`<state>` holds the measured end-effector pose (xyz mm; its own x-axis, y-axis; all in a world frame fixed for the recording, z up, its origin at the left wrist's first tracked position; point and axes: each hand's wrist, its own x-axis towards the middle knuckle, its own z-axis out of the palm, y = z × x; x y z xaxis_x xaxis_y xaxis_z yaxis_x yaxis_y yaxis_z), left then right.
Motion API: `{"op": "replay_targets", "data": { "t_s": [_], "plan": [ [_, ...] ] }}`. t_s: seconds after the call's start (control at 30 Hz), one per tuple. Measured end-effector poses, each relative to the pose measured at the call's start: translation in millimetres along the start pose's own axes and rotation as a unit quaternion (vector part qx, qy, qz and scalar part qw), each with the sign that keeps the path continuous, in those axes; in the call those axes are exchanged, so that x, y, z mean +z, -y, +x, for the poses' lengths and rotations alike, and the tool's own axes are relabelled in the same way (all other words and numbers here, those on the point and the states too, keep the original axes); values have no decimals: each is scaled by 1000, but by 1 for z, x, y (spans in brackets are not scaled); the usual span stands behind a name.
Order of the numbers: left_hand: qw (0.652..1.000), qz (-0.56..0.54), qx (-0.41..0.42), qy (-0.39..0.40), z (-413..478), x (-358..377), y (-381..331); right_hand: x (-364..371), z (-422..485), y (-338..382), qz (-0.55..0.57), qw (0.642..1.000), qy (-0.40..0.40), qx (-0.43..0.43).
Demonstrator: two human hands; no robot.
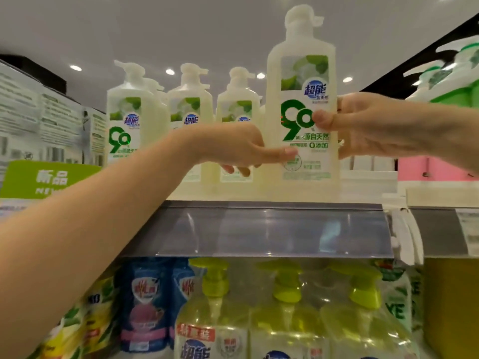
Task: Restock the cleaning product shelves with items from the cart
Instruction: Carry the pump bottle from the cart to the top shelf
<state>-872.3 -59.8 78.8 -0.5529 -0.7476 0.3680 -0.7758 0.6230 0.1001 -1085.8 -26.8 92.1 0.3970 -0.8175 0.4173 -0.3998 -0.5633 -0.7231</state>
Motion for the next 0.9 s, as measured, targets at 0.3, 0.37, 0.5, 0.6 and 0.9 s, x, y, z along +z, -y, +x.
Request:
{"op": "replay_targets", "data": {
  "t_s": [0.3,0.37,0.5,0.6,0.9],
  "plan": [
    [972,188,-88,107,7,9,19,-14,49,-24,-81,991,-28,102],
    [971,187,-93,118,7,9,19,-16,56,-28,-84,989,-27,115],
    [964,201,-106,137,6,8,14,-18,68,-37,-83,987,-34,131],
    [961,164,-136,175,6,9,13,-18,75,-43,-72,987,-47,140],
    [967,150,-130,162,10,9,18,-11,80,-61,-57,984,-81,146]
  ]
}}
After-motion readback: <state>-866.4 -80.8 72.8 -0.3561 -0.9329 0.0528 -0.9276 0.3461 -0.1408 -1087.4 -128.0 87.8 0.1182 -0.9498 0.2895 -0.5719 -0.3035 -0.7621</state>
